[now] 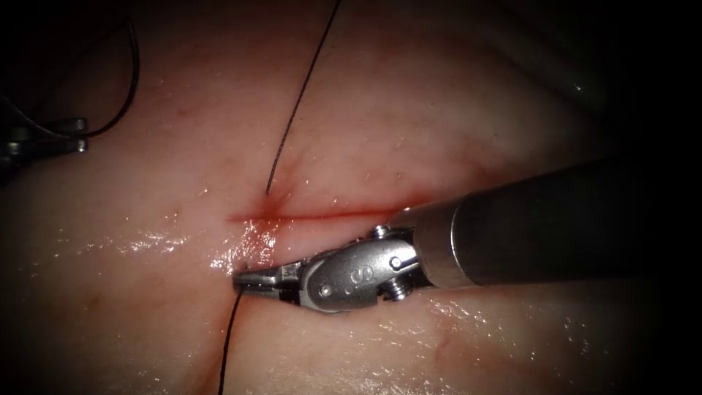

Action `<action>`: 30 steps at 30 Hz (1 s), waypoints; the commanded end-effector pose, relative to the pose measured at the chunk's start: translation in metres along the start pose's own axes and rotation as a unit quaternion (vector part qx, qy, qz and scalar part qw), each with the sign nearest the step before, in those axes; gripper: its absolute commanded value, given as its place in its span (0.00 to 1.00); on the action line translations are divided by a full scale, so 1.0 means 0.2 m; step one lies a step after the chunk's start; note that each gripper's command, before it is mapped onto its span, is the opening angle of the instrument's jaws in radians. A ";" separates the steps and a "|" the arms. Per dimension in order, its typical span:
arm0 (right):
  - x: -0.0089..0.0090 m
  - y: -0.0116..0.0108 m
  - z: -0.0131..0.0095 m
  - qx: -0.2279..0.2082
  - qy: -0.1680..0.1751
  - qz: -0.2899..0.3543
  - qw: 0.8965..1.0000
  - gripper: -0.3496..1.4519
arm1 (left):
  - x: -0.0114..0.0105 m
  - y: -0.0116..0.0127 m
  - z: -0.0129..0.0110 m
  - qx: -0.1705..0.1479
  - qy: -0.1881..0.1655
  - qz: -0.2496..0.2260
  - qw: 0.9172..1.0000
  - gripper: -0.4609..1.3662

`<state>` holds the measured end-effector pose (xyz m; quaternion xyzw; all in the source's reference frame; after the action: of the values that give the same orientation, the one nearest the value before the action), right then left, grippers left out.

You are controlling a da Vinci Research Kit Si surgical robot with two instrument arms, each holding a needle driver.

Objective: Wound Closure
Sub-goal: Pull the suture through the tissue until a short tail remains on top

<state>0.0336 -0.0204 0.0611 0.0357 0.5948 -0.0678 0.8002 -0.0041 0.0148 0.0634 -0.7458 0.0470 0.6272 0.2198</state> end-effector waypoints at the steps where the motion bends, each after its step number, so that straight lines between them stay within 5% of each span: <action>1: 0.006 -0.005 0.000 0.019 -0.005 -0.004 1.000 0.00 | 0.000 0.000 0.001 -0.003 0.001 0.000 1.000 0.06; 14: 0.066 -0.052 0.001 0.080 0.009 -0.024 0.996 0.00 | -0.003 0.003 0.007 -0.006 0.004 -0.001 1.000 0.06; 24: 0.087 -0.078 0.021 0.127 0.033 -0.003 0.991 0.00 | -0.004 0.004 0.007 -0.007 0.003 -0.003 1.000 0.06; 25: 0.087 -0.077 0.022 0.128 0.035 -0.003 0.991 0.13 | -0.004 0.004 0.007 -0.007 0.003 -0.004 1.000 0.06; 27: 0.085 -0.070 0.021 0.116 0.038 0.002 0.992 0.67 | -0.003 0.003 0.008 -0.009 0.001 -0.004 1.000 0.06; 28: 0.083 -0.065 0.020 0.090 0.035 0.007 0.995 0.83 | -0.003 0.003 0.007 -0.009 0.001 -0.005 1.000 0.06; 30: 0.080 -0.057 0.015 0.050 0.036 0.017 0.998 0.90 | -0.003 0.004 0.006 -0.010 0.001 -0.004 1.000 0.06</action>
<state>0.0389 -0.0322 0.0472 0.0847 0.6207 -0.0782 0.7756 -0.0056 0.0145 0.0637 -0.7475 0.0409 0.6258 0.2189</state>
